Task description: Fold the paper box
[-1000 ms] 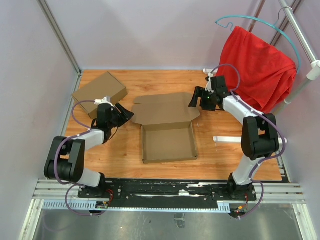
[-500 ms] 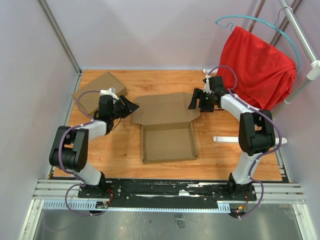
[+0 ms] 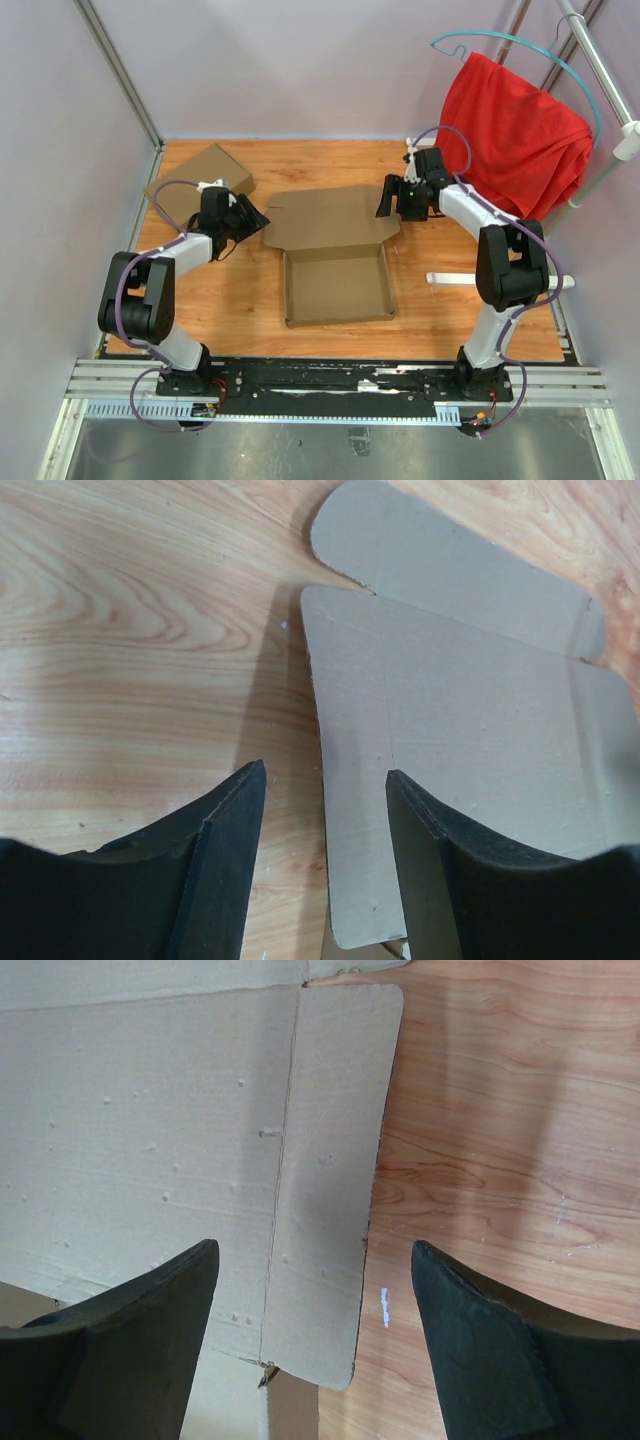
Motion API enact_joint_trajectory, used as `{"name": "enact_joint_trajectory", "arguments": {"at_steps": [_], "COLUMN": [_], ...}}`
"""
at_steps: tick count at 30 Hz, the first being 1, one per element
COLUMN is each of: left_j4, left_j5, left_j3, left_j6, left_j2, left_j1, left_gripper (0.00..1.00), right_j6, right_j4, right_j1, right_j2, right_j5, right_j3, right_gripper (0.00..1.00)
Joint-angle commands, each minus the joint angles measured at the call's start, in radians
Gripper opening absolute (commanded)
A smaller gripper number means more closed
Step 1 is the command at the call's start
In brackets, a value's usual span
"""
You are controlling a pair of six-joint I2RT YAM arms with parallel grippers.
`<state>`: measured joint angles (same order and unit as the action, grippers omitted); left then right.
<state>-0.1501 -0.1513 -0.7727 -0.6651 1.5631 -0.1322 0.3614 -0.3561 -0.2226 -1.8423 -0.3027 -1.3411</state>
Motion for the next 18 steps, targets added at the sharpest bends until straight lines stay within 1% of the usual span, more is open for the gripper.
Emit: {"name": "enact_joint_trajectory", "arguments": {"at_steps": [1,5,11,18], "left_j4": [-0.022,-0.074,-0.064,-0.074], "left_j5": [-0.076,-0.144,-0.168,-0.162], "left_j3": [-0.019,-0.036,-0.094,-0.129], "left_j6": [0.007,-0.015,-0.008,-0.009], "left_j2": [0.03,0.066,0.119,0.118], "left_j1": [0.005,0.001,-0.025,-0.059], "left_gripper": [0.57,0.57,0.56,0.55], "right_j6": [-0.02,-0.026,-0.029,-0.04], "right_j4": [-0.033,-0.041,-0.043,-0.054], "right_j1": [-0.016,-0.026,-0.033,-0.04], "right_j2": [-0.016,-0.025,-0.029,-0.028], "right_j5": [0.011,0.007,0.004,0.008], "right_j3": [-0.034,-0.043,-0.048,-0.06], "right_gripper": [0.78,0.78,0.76,0.75]}}
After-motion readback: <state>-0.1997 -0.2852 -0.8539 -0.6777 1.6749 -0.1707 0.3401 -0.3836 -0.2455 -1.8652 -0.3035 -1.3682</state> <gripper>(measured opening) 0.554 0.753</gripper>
